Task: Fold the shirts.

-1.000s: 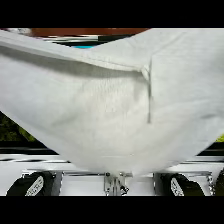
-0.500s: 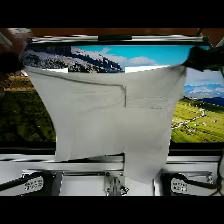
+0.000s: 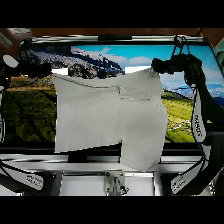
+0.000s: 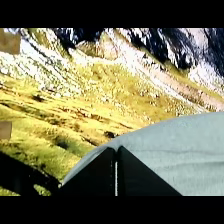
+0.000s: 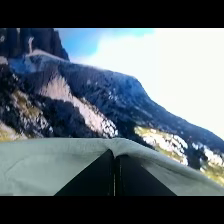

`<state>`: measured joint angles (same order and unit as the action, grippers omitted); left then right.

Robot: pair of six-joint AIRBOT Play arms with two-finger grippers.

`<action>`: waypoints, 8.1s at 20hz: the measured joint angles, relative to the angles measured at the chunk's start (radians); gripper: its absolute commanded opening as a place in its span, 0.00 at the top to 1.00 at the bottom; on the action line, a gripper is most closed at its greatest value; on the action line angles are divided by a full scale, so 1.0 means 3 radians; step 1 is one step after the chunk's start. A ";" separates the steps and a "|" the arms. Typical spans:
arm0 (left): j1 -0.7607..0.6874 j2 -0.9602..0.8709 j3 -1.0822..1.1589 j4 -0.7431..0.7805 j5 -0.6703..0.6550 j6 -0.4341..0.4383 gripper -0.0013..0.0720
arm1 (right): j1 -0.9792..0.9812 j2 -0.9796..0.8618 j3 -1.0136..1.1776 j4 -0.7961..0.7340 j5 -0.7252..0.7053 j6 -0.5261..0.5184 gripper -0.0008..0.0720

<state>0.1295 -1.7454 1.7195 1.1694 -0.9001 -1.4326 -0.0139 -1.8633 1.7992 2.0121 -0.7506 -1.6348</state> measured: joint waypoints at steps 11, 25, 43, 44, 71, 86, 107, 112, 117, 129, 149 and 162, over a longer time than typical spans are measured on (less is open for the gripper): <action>0.0009 -0.0301 0.0000 0.0197 -0.0332 0.0028 0.94 | -0.0150 -0.0069 0.0000 -0.0137 -0.0427 0.0120 0.89; 0.0009 -0.0209 0.0000 0.0429 -0.1312 0.0103 0.94 | -0.0198 0.0240 -0.0020 -0.0651 -0.1867 0.0239 0.89; -0.0055 -0.0178 -0.0225 0.0530 -0.2057 0.0113 0.94 | -0.0197 0.0111 -0.0289 -0.0703 -0.2546 0.0493 0.89; -0.0058 -0.0177 -0.0234 0.0530 -0.2066 0.0126 0.94 | -0.0197 0.0084 -0.0290 -0.0707 -0.2569 0.0501 0.89; -0.0043 -0.0037 -0.0697 0.0487 -0.2351 0.0146 0.06 | -0.0092 -0.0023 -0.0181 -0.1061 -0.2932 0.0422 0.20; 0.0627 0.1219 -0.2296 0.0238 -0.2205 0.0198 0.14 | -0.1340 0.1400 -0.1253 -0.0819 -0.3162 -0.0042 0.20; 0.0579 0.1573 -0.3787 -0.0221 -0.1190 0.0506 0.94 | -0.1466 0.1665 -0.2103 -0.0371 -0.2989 -0.0228 0.20; 0.0566 0.1598 -0.3811 -0.0230 -0.1160 0.0470 0.94 | -0.1443 0.1984 -0.2970 -0.0346 -0.2632 -0.0484 0.21; 0.0563 0.1633 -0.3819 -0.0221 -0.1137 0.0502 0.94 | -0.1253 0.2127 -0.3657 -0.0268 -0.2238 -0.0649 0.22; 0.0563 0.1639 -0.3815 -0.0237 -0.1124 0.0603 0.94 | -0.1125 0.2163 -0.4096 -0.0184 -0.1970 -0.0687 0.36; 0.0562 0.1310 -0.2131 -0.0645 -0.1071 0.0867 0.94 | -0.0748 0.1920 -0.2304 0.0366 -0.1442 -0.0974 0.89; 0.0277 0.0111 -0.0877 -0.0827 -0.0942 0.0459 0.94 | -0.0572 0.0829 -0.1164 0.0259 -0.0874 -0.0697 0.89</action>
<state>0.2127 -1.7123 1.4563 0.9215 -1.1828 -1.2949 -0.1856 -1.6146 1.4502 2.0899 -1.0126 -1.8439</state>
